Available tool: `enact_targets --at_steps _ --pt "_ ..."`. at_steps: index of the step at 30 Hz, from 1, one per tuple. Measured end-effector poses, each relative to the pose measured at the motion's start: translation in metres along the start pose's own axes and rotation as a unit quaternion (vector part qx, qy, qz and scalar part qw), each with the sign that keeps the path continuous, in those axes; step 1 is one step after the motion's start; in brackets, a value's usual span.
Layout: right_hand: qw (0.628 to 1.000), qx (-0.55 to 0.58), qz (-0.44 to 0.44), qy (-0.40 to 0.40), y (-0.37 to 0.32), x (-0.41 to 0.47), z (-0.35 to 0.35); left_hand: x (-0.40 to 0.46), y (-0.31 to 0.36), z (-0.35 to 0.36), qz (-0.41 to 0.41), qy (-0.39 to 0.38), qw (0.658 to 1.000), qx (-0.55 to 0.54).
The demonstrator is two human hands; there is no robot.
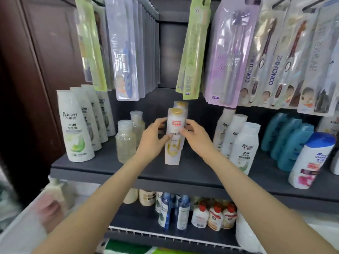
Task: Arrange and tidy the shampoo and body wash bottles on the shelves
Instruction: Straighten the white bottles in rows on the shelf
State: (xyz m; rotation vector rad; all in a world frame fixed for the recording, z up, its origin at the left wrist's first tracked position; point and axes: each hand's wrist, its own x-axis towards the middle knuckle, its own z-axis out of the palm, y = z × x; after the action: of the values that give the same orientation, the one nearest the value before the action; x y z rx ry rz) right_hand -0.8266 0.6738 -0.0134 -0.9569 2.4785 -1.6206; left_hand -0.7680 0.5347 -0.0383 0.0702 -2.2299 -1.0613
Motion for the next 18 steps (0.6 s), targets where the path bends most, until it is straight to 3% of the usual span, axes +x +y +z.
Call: enact_targets --at_steps 3,8,11,18 --pt "0.996 0.086 0.034 -0.003 0.004 0.006 0.012 0.000 -0.004 -0.001 -0.012 -0.048 0.998 -0.042" --pt "0.994 0.105 0.027 0.012 0.003 0.007 0.013 -0.005 -0.010 -0.001 -0.013 -0.077 0.995 -0.064" --pt "0.986 0.141 0.064 0.060 0.001 0.002 0.013 -0.010 -0.006 -0.004 -0.010 -0.106 0.992 -0.065" --pt "0.963 0.210 0.120 0.122 -0.007 -0.007 0.011 -0.037 0.000 -0.004 -0.010 -0.115 0.987 0.109"
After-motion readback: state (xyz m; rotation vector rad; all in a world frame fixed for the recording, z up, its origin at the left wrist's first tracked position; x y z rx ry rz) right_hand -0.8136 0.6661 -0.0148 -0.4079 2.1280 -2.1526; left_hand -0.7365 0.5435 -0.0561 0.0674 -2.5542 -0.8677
